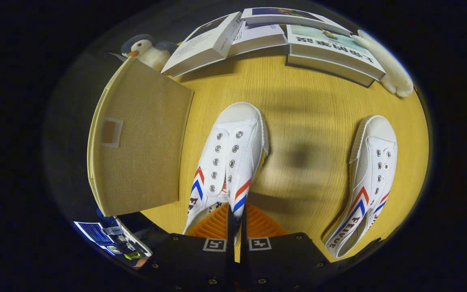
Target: Open the storage box then place both shoes into the box .Put the left shoe in first, then the right shoe, with the right side of both shoes facing outward in a uniform manner.
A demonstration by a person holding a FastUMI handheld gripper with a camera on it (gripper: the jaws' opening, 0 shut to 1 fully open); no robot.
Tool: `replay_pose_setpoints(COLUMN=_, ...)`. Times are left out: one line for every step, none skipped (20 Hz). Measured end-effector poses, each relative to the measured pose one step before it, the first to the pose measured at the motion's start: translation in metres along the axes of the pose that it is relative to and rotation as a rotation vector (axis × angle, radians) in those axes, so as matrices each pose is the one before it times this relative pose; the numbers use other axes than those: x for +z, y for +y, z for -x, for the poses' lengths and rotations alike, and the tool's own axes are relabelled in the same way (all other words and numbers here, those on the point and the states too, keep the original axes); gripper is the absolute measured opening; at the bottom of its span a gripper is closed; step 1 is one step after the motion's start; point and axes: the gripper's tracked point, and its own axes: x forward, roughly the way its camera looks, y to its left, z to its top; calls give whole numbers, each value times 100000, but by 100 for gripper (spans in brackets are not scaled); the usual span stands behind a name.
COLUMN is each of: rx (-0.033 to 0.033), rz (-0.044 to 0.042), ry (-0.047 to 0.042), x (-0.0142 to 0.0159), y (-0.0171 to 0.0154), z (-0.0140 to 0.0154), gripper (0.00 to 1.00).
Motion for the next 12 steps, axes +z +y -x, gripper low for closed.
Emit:
replay_pose_setpoints(rx=831, rz=-802, ry=95, x=60, y=271, z=416, gripper=6)
replay_pose_setpoints(rx=333, rz=-293, ry=-107, x=89, y=-25, z=348, gripper=6)
replay_pose_setpoints(rx=-332, rz=204, ry=-5, x=32, y=79, z=537, gripper=5)
replay_pose_setpoints(rx=-583, rz=528, ry=-303, x=-60, y=268, z=796, gripper=5)
replay_pose_setpoints(rx=-169, rz=473, ry=-431, x=86, y=280, z=902, gripper=6)
replay_pose_setpoints(rx=406, rz=605, ry=-694, x=115, y=311, z=812, gripper=5)
replay_pose_setpoints(rx=735, rz=166, ry=-1025, x=307, y=467, z=963, gripper=6)
replay_pose_setpoints(rx=791, rz=462, ry=-1334, x=353, y=514, z=986, gripper=5)
replay_pose_setpoints(rx=739, rz=866, ry=-1491, x=523, y=643, z=1050, gripper=6)
replay_pose_setpoints(rx=710, rz=1077, ry=-1624, x=479, y=628, z=1025, gripper=5)
replay_pose_setpoints(rx=575, rz=1055, ry=-1707, x=675, y=695, z=982, gripper=6)
replay_pose_setpoints(rx=897, rz=1117, ry=-1654, x=321, y=679, z=904, gripper=6)
